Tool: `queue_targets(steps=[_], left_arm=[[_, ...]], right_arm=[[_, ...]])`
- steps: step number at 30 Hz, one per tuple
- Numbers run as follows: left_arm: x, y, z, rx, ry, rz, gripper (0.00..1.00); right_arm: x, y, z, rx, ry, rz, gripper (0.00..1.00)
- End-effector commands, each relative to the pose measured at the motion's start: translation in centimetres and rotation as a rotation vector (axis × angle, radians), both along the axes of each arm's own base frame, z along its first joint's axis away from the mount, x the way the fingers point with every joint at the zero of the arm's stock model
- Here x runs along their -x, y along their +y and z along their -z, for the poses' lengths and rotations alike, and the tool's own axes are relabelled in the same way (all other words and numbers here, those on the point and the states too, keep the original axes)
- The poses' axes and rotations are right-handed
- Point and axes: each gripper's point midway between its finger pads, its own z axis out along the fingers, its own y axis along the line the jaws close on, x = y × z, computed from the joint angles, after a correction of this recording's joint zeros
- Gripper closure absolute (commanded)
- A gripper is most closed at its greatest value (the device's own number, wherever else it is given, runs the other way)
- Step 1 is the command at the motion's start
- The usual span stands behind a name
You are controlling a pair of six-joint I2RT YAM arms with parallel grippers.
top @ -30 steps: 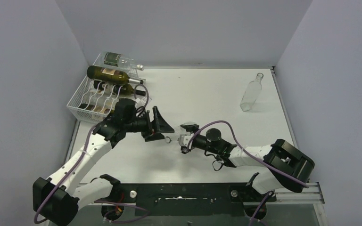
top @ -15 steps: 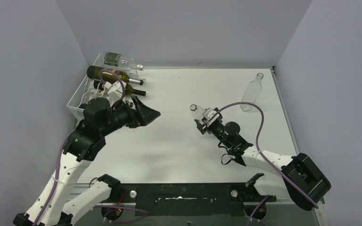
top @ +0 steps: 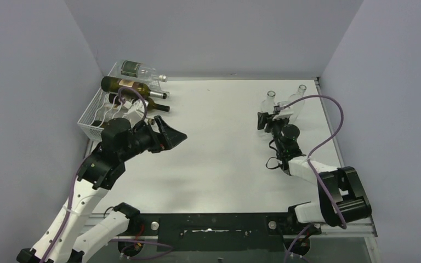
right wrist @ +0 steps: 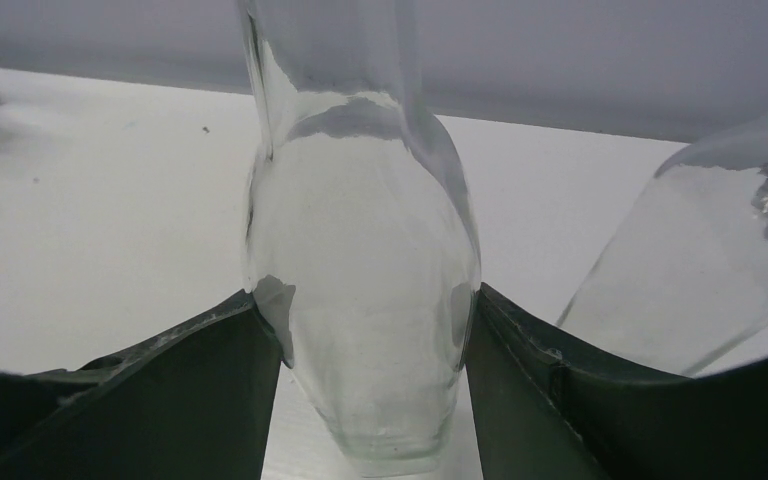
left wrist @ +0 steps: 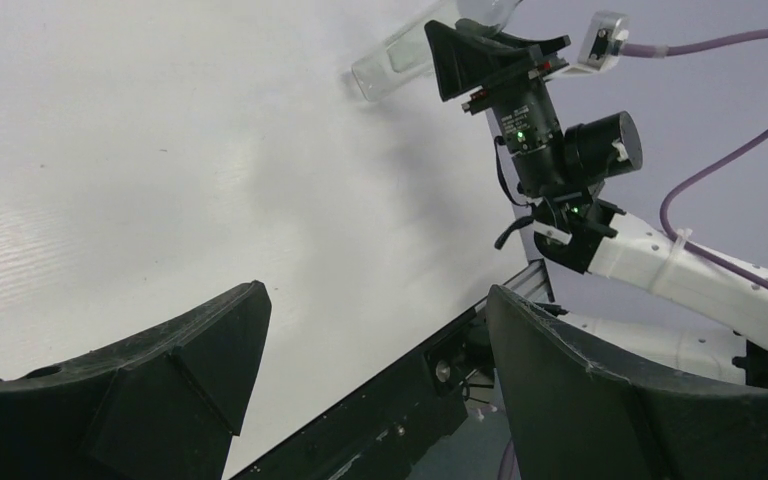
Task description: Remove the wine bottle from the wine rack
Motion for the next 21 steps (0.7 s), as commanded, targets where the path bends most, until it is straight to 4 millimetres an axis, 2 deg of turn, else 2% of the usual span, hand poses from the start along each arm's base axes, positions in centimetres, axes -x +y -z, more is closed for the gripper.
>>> queue_targets(steps=[1, 5, 9, 16, 21], left_arm=[[-0.1, 0.2, -2.1, 0.063, -0.074, -0.023, 0.20], [0.3, 0.4, -2.2, 0.084, -0.079, -0.031, 0.20], [0.5, 0.5, -2.3, 0.091, -0.084, -0.033, 0.20], [0.8, 0.6, -2.6, 0.095, -0.091, -0.030, 0.20], [0.7, 1.4, -3.2, 0.071, -0.108, -0.065, 0.20]], right_arm=[[-2.8, -1.5, -7.1, -0.144, -0.234, 0.014, 0.64], [-3.9, -2.7, -6.9, -0.143, -0.262, 0.032, 0.64], [-5.4, -3.7, -5.8, -0.153, -0.222, 0.068, 0.63], [-5.6, -4.1, -2.9, -0.126, -0.154, 0.098, 0.57], [-5.6, -4.6, -0.9, -0.083, -0.102, 0.126, 0.46]])
